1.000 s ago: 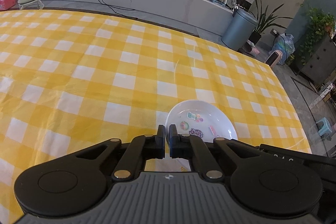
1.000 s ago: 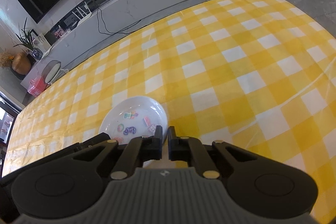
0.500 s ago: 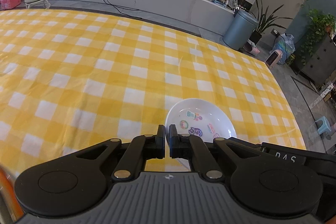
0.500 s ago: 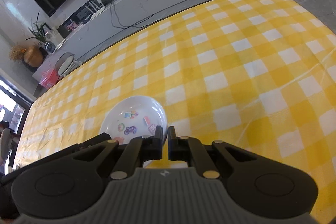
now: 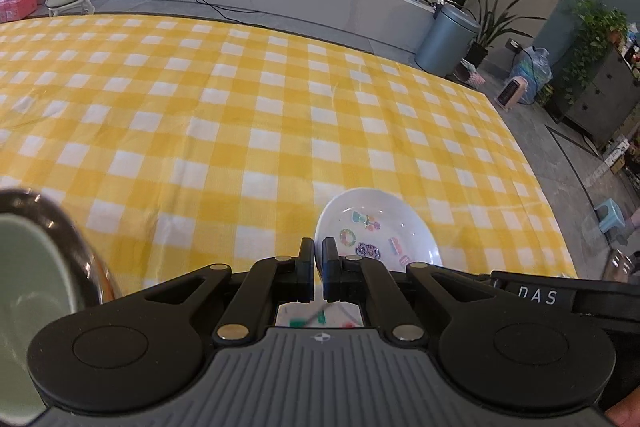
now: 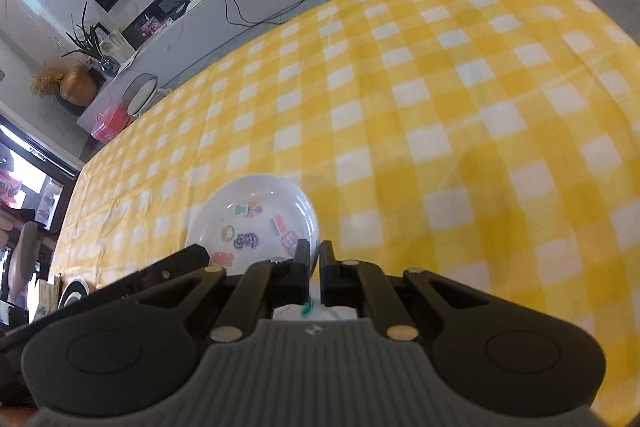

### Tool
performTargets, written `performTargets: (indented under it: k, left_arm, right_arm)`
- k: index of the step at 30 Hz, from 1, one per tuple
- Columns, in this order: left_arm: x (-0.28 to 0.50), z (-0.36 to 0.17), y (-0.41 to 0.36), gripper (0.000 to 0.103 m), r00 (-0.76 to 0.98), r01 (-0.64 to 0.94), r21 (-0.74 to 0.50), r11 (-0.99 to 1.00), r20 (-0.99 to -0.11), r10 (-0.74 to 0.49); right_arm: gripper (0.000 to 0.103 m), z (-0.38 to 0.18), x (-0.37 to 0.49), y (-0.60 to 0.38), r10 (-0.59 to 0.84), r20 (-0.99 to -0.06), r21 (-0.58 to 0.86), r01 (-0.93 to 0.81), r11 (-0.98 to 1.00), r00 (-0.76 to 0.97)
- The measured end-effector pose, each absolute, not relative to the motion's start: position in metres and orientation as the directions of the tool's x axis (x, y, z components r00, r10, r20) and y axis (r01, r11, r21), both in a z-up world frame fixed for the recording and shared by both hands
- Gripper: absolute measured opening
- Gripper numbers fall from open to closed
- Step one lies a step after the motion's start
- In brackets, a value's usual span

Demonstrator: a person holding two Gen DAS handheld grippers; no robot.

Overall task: Organize plates and bowls
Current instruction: 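Lift the sticker plate with the left gripper and carry it over the 'Fruity' plate, then lower the sticker plate onto the 'Fruity' plate and open the left gripper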

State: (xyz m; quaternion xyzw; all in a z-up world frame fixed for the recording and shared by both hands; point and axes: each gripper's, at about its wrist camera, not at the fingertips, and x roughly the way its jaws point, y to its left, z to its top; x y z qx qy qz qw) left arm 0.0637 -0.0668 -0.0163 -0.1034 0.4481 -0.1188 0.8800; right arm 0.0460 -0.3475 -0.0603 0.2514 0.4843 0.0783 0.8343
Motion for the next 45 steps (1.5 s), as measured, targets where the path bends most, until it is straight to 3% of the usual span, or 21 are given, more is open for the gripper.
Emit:
performTargets:
  k: [10, 45]
  left_arm:
    - [0.033, -0.015, -0.061, 0.003, 0.550, 0.140, -0.305, 0.942, -0.767, -0.330]
    - [0.011, -0.044, -0.065, 0.005, 0.474, 0.170, -0.209, 0.963, -0.839, -0.266]
  right_arm:
    - [0.001, -0.065, 0.012, -0.355, 0.420, -0.772, 0.548, 0.166, 0.820, 0.477]
    - [0.001, -0.074, -0.001, -0.326, 0.346, -0.860, 0.426, 0.155, 0.891, 0.374]
